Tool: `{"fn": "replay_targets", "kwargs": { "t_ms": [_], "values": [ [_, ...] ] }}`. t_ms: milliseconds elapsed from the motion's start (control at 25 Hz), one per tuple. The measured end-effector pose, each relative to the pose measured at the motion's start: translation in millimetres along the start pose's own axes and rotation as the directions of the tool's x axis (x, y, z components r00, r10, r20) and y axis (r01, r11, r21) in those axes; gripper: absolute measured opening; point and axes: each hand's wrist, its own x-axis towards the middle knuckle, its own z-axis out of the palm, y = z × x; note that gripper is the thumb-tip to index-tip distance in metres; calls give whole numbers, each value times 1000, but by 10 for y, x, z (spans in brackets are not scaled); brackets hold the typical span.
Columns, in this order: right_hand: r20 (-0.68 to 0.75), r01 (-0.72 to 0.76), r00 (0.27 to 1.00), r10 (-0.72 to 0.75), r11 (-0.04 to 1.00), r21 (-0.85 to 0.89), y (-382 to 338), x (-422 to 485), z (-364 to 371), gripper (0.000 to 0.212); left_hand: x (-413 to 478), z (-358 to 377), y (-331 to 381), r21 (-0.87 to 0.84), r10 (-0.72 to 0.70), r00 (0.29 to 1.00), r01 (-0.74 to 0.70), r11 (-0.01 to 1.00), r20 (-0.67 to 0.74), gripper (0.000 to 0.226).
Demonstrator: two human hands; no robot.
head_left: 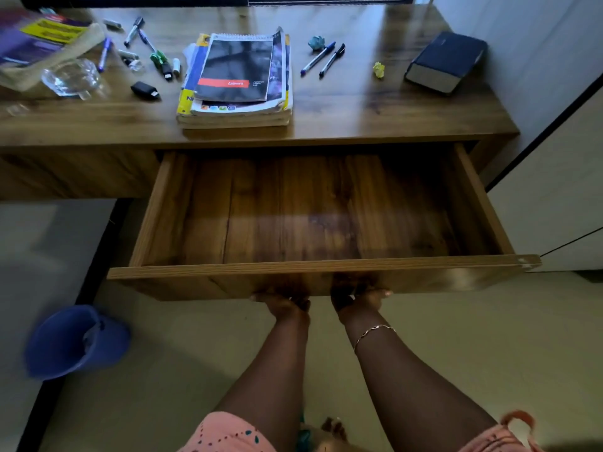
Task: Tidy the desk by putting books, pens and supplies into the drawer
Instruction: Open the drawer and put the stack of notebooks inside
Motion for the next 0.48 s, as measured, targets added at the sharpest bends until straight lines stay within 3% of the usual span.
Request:
{"fn": "replay_targets", "kwargs": {
  "t_ms": [320, 480],
  "values": [
    [-1, 8, 1000, -8, 1000, 9, -2, -191, -472, 67, -316, -419, -136, 43, -9, 999, 10, 999, -31, 82],
    [4, 0, 1000, 0, 1000, -31, -18, -237, -635, 50, -416, -544, -174, 49, -5, 1000, 6, 999, -11, 82]
  ]
}}
